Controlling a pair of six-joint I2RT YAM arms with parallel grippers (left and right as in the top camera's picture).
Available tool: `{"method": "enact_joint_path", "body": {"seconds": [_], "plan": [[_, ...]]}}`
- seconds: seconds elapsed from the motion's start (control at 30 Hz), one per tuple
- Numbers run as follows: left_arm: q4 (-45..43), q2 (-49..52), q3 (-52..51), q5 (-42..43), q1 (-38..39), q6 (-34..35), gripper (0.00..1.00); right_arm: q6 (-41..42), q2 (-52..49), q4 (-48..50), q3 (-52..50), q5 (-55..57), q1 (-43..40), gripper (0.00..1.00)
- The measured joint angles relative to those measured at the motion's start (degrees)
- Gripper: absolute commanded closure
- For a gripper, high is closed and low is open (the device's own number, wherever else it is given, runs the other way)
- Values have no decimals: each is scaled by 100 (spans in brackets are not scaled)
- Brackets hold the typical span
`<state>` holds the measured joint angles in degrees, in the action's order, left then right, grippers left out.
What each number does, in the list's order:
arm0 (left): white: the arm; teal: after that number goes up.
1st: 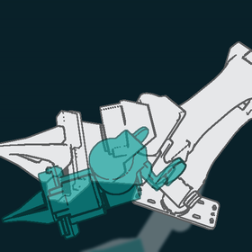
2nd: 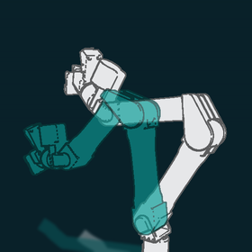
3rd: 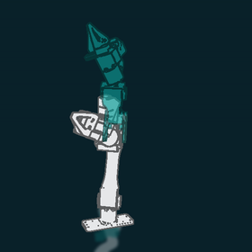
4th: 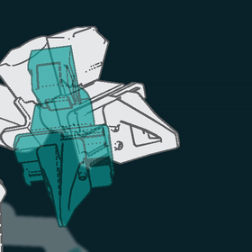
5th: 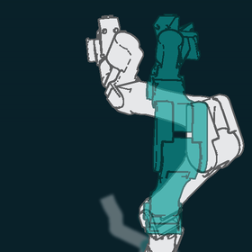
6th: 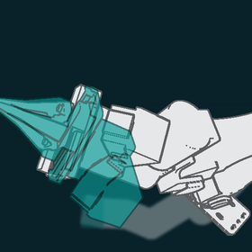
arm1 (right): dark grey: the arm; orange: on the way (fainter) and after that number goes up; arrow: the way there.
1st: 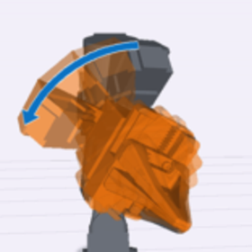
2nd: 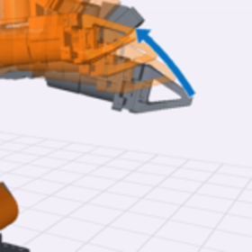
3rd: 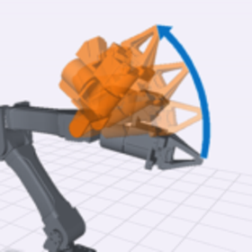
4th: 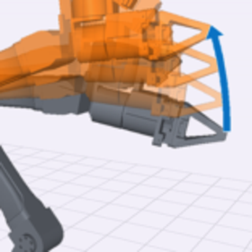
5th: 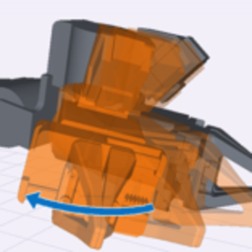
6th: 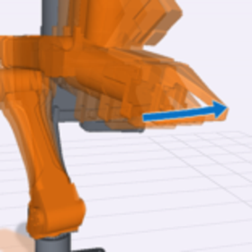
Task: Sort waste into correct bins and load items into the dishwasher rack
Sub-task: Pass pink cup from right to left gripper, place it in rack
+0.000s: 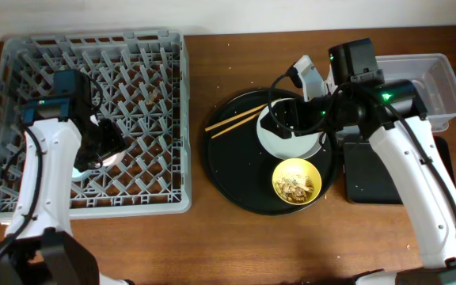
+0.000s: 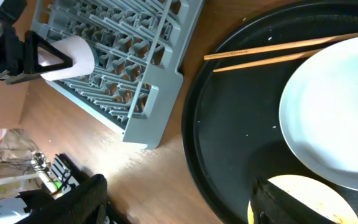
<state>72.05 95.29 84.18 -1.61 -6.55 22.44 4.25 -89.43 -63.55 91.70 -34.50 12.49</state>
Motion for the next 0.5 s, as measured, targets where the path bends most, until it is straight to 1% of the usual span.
{"method": "enact_joint_path", "body": {"seconds": [0.07,0.1,0.13,0.27,0.37,0.4,0.43,0.47,0.5], "plan": [[-24,210,-90,13,0,59,37,0,0,-11,0,4,0,25],[46,289,-127,129,4,96,17,0,0,-15,0,7,0,25],[-15,479,-160,330,15,103,1,4,0,-13,0,9,0,25],[15,544,-179,691,9,122,1,2,0,-24,0,22,0,25],[579,584,527,841,-114,39,3,0,0,-52,-24,26,4,28],[656,581,935,1047,-131,-199,3,15,-4,-2,-105,109,46,34],[651,575,1357,1475,-125,-634,3,81,-39,50,-232,356,205,35],[575,540,1676,2068,-66,-1250,3,334,-188,94,-297,994,481,36],[315,437,1808,2446,37,-1633,1,592,-431,227,-323,1558,765,37]]}}
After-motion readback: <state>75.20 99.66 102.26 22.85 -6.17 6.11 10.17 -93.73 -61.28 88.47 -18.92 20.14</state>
